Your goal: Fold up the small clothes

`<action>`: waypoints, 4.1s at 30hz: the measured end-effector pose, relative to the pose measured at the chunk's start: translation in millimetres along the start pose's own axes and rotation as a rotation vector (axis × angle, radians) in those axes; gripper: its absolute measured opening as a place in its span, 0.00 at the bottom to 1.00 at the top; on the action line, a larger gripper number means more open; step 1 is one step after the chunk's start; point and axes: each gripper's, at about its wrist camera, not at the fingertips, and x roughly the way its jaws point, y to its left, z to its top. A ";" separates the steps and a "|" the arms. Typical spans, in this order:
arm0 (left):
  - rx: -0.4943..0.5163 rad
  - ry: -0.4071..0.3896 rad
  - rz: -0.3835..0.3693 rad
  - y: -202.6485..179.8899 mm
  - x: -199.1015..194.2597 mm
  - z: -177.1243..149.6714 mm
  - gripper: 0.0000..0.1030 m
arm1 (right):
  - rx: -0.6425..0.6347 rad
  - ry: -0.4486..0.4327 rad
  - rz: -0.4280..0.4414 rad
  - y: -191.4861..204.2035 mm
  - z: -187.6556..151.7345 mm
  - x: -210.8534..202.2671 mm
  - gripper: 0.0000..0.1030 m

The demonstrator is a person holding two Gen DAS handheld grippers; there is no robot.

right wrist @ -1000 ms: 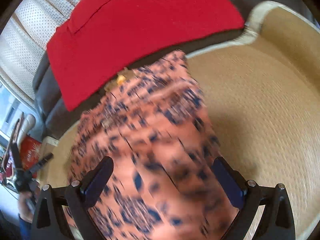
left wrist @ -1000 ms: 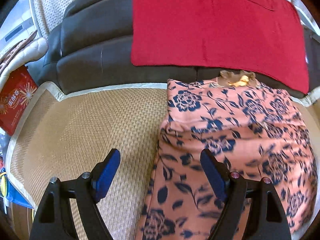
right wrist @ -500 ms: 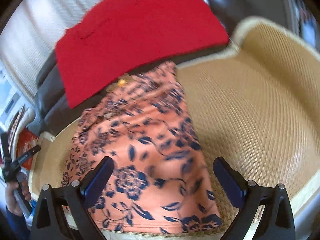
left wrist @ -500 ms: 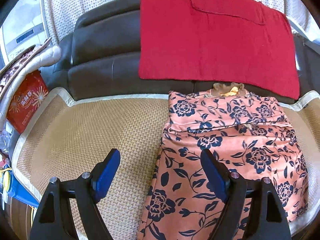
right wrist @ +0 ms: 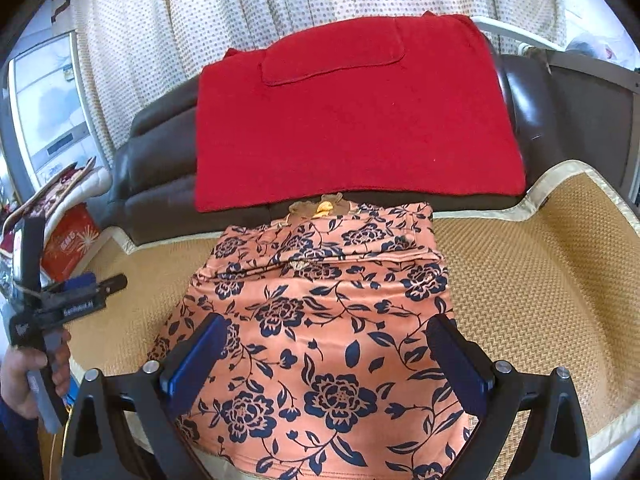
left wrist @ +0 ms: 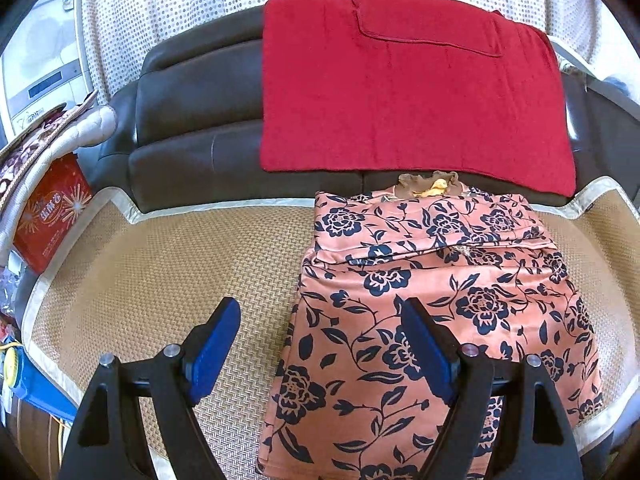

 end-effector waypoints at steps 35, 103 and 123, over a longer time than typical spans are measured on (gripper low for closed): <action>-0.009 0.088 0.024 2.6 32.8 -14.0 0.81 | 0.104 0.072 -0.047 -39.8 -14.2 23.7 0.98; -0.067 0.324 -0.135 52.3 75.2 -147.2 0.81 | 0.518 0.453 0.230 -156.2 -133.9 76.5 0.77; -0.174 0.325 -0.262 69.2 62.5 -143.8 0.07 | 0.591 0.423 0.321 -166.4 -130.9 48.0 0.11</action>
